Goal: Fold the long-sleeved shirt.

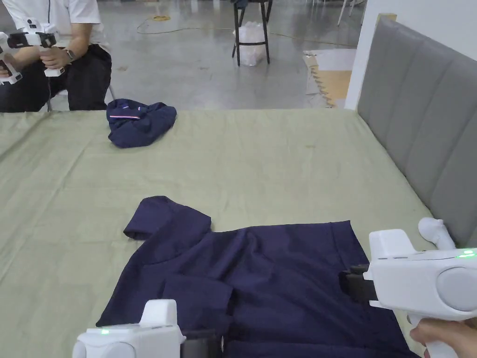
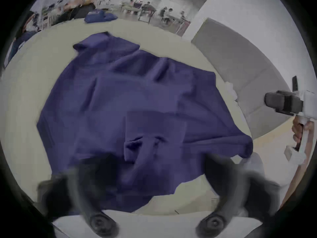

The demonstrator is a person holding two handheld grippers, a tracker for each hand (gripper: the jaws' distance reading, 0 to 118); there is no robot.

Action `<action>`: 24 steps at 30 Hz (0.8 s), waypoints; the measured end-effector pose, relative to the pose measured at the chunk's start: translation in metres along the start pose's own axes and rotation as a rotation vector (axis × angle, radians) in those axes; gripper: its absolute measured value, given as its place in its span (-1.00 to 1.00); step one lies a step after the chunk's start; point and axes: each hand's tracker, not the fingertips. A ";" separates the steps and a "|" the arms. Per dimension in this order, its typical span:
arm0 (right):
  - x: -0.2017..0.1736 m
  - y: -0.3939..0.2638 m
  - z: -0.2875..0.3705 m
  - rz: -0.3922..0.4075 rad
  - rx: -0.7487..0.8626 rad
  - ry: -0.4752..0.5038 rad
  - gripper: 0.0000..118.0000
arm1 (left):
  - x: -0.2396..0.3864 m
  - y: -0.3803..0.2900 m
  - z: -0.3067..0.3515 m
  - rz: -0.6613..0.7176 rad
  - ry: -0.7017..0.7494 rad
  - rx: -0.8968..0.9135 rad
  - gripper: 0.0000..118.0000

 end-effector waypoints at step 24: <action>0.015 0.023 -0.057 -0.011 -0.072 -0.094 -0.99 | -0.111 0.155 -0.093 0.005 0.448 -0.034 0.38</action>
